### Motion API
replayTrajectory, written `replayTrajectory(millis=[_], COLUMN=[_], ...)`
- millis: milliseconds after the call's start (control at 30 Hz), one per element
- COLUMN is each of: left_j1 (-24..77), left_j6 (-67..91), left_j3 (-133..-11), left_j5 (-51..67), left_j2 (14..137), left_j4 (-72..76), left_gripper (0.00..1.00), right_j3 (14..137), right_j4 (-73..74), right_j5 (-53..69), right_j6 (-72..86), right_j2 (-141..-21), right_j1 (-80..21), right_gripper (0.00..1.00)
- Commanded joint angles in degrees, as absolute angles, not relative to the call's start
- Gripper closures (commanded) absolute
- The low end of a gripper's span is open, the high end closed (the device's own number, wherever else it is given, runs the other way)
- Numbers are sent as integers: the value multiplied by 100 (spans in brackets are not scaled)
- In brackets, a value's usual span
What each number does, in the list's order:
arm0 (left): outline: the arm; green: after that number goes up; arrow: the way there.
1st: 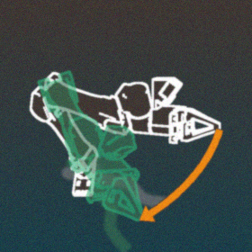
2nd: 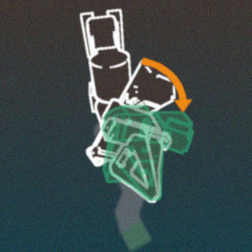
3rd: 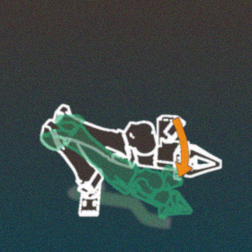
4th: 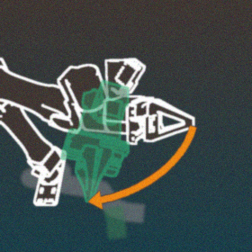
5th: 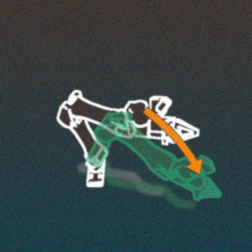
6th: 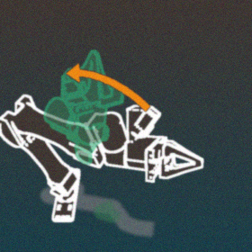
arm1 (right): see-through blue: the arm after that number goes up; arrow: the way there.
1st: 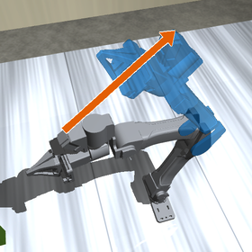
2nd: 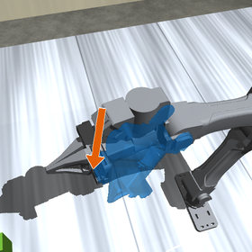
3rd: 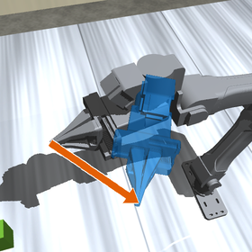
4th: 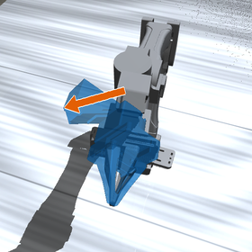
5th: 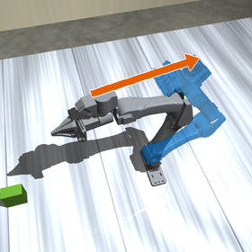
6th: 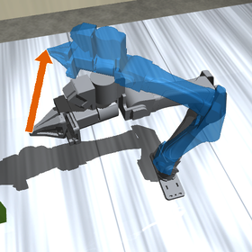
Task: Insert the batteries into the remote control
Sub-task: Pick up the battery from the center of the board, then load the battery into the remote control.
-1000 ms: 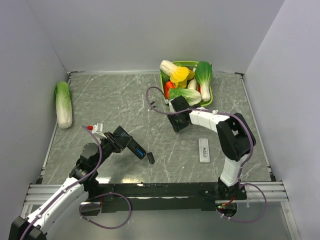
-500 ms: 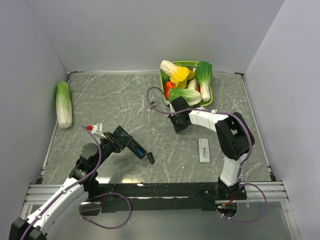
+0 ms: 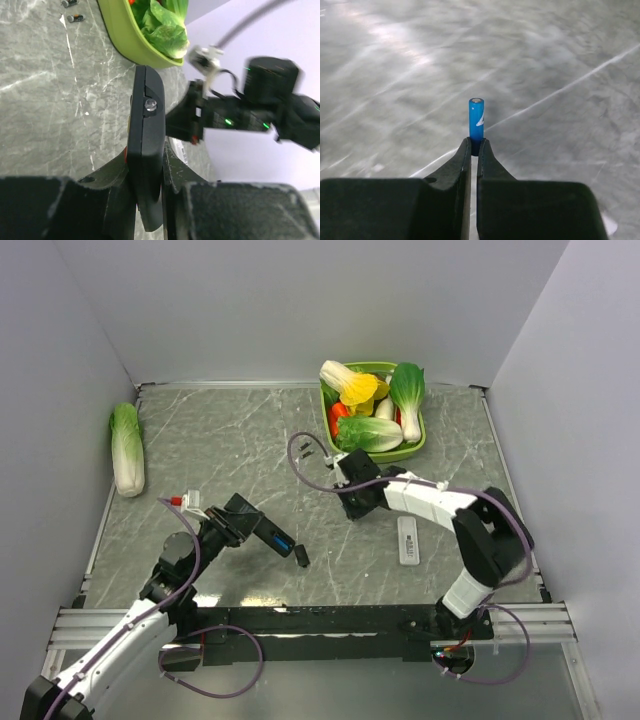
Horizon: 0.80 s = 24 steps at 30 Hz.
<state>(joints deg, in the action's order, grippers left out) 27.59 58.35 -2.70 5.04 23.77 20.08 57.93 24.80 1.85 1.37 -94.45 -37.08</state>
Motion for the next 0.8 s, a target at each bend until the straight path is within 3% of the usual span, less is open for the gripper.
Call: replayTrajectory(millis=[0, 333, 767], left_j1=[2769, 2769, 2769], left_j6=[6389, 6635, 6891], left_j3=[157, 343, 492], left_j5=[325, 167, 167], left_j2=[2250, 1942, 2171], left_j4=[2891, 2997, 3357], left_gripper=[99, 99, 99], right_j3=[5871, 6415, 7338], right_j4=[2592, 3005, 3568], right_j5=[9, 27, -114], right_j6=[53, 176, 97], right_j2=[-8359, -7436, -7761], right_j1=[-4279, -5633, -6389], right_gripper=[100, 100, 100])
